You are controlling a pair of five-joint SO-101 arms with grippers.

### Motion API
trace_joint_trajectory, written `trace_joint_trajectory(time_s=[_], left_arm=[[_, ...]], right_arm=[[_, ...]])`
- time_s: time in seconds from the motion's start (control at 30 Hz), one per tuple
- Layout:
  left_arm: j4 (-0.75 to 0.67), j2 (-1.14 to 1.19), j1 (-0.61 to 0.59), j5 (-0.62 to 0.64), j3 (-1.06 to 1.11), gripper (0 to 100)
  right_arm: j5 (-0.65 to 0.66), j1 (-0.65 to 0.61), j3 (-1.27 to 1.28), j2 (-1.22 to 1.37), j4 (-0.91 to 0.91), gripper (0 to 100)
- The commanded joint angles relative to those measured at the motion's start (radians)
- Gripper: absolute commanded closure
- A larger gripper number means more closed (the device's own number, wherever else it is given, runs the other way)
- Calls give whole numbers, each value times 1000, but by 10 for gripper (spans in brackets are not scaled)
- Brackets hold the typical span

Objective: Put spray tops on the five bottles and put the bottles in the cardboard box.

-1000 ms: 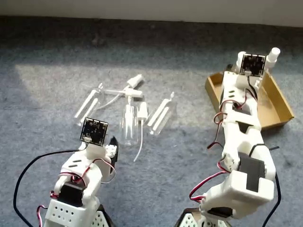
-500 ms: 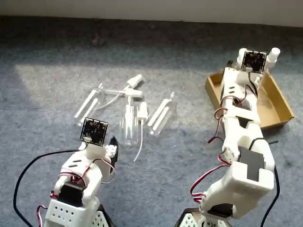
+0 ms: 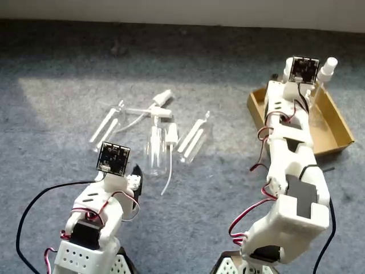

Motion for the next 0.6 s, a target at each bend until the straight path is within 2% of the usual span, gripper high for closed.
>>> trace_joint_trajectory(time_s=[0.0, 0.57], left_arm=[[-14, -7, -10, 9, 21, 995], [-14, -7, -10, 9, 21, 995]], right_arm=[[6, -12, -65, -13, 5, 922], [5, -10, -68, 74, 2, 922]])
